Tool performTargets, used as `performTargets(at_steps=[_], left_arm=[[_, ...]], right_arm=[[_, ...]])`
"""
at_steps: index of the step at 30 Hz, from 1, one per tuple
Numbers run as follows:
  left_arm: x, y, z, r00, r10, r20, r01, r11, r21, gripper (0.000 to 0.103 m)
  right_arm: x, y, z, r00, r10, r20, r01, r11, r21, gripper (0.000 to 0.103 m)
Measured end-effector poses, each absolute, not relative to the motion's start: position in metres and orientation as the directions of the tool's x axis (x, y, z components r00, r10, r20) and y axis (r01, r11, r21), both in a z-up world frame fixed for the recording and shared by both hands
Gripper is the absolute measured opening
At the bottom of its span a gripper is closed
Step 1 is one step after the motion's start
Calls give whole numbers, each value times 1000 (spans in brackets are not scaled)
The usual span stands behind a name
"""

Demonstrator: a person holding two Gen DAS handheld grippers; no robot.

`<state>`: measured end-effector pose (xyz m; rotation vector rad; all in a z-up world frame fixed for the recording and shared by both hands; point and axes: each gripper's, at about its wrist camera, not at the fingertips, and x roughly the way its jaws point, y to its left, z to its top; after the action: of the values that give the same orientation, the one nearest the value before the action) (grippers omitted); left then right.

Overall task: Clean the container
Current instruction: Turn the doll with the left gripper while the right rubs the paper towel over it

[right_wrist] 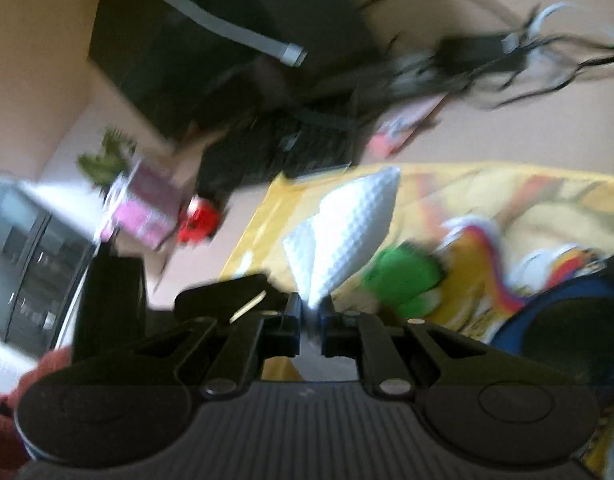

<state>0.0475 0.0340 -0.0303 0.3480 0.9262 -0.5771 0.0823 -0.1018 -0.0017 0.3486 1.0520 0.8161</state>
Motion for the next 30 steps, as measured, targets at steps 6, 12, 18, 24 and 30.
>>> performTargets(at_steps=[6,12,18,24,30], left_arm=[[43,40,-28,459,-337,-822,561,827,-26,94],[41,37,-31,444,-326,-835,560,828,-25,94],[42,55,-27,451,-351,-821,495,863,-98,95],[55,89,-25,419,-448,-790,349,882,-316,98],[62,91,-30,361,-504,-785,332,856,-397,98]], right_arm=[[87,-85,4,288,665,-689,-512,715,476,10],[126,-80,-18,342,541,-768,-471,806,358,10],[124,-82,-23,421,448,-789,-489,844,219,13],[121,-98,-25,426,406,-808,-429,877,215,12],[118,-111,11,308,739,-600,-399,672,623,12]])
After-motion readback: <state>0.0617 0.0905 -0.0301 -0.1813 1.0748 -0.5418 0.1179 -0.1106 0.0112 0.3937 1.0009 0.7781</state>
